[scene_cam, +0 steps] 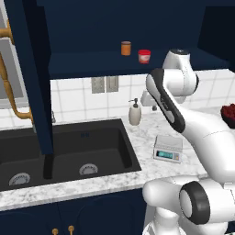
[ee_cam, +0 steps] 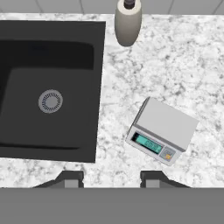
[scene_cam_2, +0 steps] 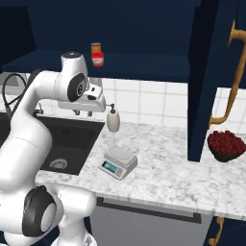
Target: Pick the jam and place it on the digital scale for weighing, and close the cabinet.
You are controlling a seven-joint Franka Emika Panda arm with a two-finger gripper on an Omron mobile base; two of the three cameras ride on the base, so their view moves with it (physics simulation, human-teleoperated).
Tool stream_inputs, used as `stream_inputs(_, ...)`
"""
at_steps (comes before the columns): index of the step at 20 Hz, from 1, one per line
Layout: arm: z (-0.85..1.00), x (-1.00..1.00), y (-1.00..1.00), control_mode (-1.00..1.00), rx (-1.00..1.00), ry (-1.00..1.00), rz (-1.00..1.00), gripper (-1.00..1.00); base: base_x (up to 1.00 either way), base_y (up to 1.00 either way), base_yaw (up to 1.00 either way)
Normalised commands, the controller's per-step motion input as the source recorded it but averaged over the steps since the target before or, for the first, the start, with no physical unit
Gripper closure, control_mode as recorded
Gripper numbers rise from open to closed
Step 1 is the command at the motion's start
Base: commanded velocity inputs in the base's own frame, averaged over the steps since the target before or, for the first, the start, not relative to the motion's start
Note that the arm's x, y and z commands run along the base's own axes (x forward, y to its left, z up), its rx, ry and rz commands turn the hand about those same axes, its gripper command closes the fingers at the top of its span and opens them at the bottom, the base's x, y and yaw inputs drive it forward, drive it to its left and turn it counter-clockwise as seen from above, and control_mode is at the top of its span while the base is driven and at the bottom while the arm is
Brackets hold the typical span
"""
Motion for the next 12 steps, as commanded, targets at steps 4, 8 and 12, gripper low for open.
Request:
stream_inputs(4, 0.00, -0.49, 0.00, -1.00, -0.01, -0.11, 0.00, -1.00, 0.00, 0.00, 0.00)
stream_inputs(8, 0.15, -0.88, 0.00, -1.00, -0.01, -0.30, 0.00, -1.00, 0.00, 0.00, 0.00)
stream_inputs(12, 0.50, -0.54, 0.02, -1.00, 0.00, -0.38, 0.00, -1.00, 0.00, 0.00, 0.00)
